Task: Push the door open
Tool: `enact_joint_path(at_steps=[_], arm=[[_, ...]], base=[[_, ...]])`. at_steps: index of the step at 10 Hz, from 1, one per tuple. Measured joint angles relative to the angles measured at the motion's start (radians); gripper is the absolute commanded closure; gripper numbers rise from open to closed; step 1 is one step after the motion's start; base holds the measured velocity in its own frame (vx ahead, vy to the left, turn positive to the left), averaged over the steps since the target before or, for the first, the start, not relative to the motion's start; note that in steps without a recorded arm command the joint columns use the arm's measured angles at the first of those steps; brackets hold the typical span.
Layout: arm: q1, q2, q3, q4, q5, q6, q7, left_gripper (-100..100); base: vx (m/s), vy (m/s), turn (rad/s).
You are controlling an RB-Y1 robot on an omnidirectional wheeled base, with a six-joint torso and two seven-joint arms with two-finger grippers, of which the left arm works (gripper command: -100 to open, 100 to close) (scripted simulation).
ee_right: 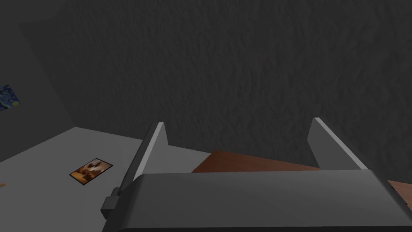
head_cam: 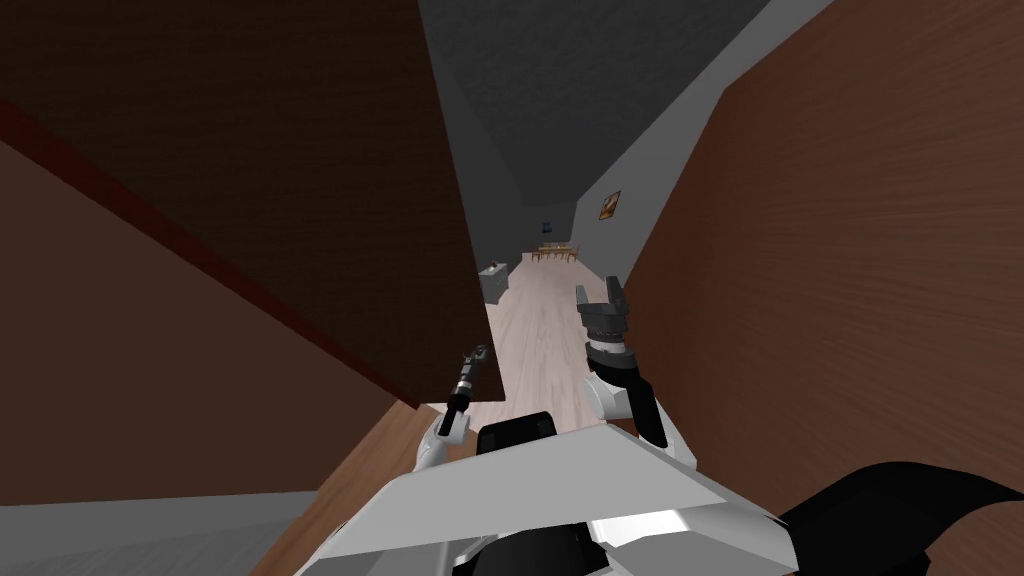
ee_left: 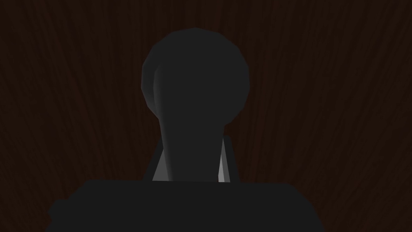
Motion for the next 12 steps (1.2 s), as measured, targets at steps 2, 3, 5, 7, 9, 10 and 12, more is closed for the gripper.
enact_joint_path(at_steps=[2, 3, 5, 7, 9, 10, 12], arm=[[-0.006, -0.003, 0.031, 0.024, 0.015, -0.011, -0.017, 100], [0.001, -0.004, 0.044, 0.011, 0.021, -0.002, -0.024, 100], [-0.015, -0.004, 0.07, 0.043, 0.034, -0.02, -0.035, 100], [0.003, -0.005, 0.091, 0.005, 0.045, 0.009, -0.046, 100], [-0.012, -0.003, 0.11, 0.03, 0.054, -0.006, -0.051, 100], [-0.018, -0.004, 0.121, 0.048, 0.06, -0.012, -0.058, 100], [-0.016, -0.006, 0.136, 0.043, 0.067, -0.006, -0.066, 100]], base=[[0.173, -0.136, 0.083], [0.154, -0.105, 0.043], [0.16, -0.12, 0.05], [0.147, -0.109, 0.058], [0.138, -0.09, 0.042], [0.162, -0.08, 0.054], [0.102, -0.046, 0.026]])
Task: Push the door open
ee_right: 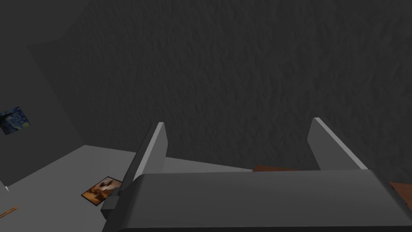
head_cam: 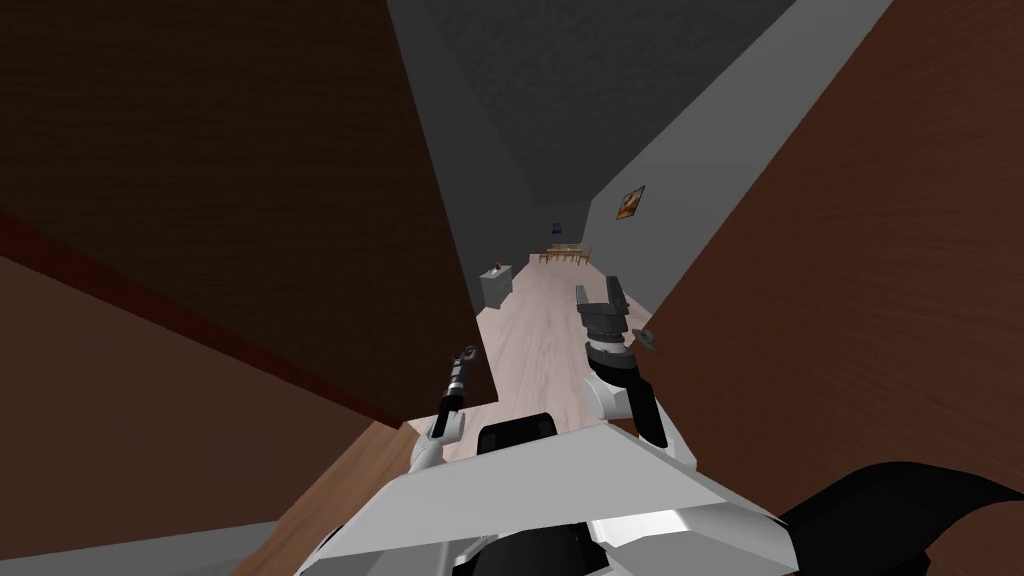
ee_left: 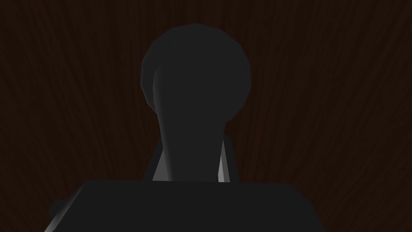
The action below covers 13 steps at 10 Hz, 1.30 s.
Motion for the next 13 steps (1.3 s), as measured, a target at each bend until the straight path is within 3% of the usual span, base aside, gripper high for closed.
enact_joint_path(at_steps=[4, 7, 9, 13], arm=[[-0.001, 0.004, 0.021, 0.02, 0.012, -0.007, -0.007, 100], [0.015, 0.003, 0.042, -0.017, 0.023, 0.014, -0.018, 100], [-0.008, 0.008, 0.061, 0.022, 0.034, -0.003, -0.023, 100], [-0.004, 0.014, 0.101, 0.021, 0.056, -0.003, -0.038, 100]], base=[[0.161, -0.048, 0.044], [0.198, -0.048, 0.038], [0.192, -0.053, 0.045], [0.188, -0.072, 0.062]])
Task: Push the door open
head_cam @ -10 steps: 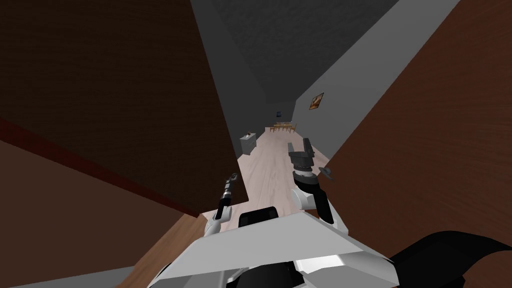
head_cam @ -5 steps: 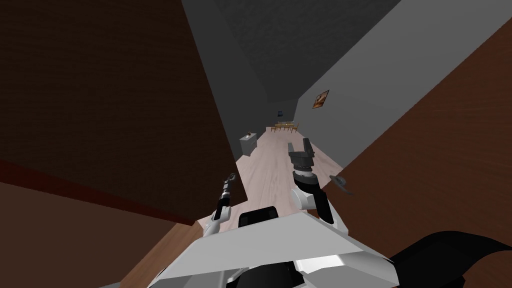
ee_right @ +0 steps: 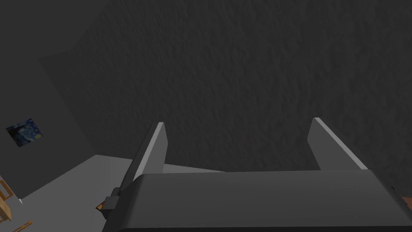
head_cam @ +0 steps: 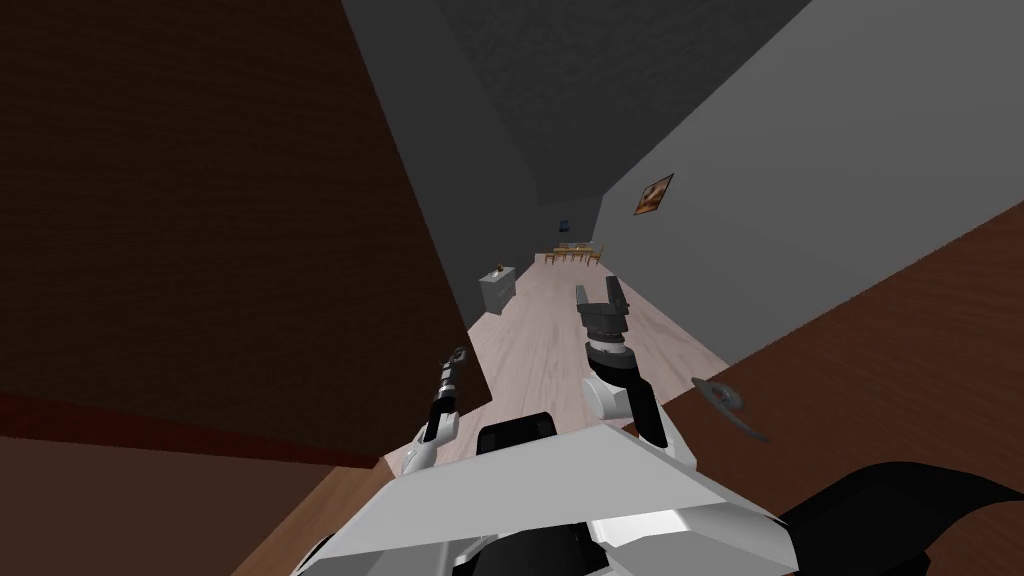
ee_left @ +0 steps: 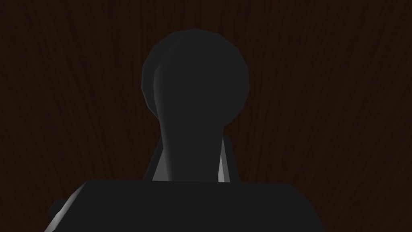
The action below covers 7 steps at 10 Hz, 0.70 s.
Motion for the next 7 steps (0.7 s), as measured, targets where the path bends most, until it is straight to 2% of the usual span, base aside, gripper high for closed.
enact_joint_path(at_steps=[4, 5, 6, 7], arm=[[0.0, 0.009, 0.043, 0.019, 0.023, -0.014, -0.012, 100], [-0.011, 0.013, 0.055, 0.042, 0.03, -0.025, -0.014, 100], [-0.002, 0.016, 0.06, 0.025, 0.033, -0.019, -0.015, 100], [0.019, 0.011, 0.061, -0.02, 0.033, 0.001, -0.018, 100]], base=[[0.192, -0.068, 0.066], [0.142, -0.048, 0.037], [0.055, -0.002, -0.007], [0.12, -0.038, 0.031]])
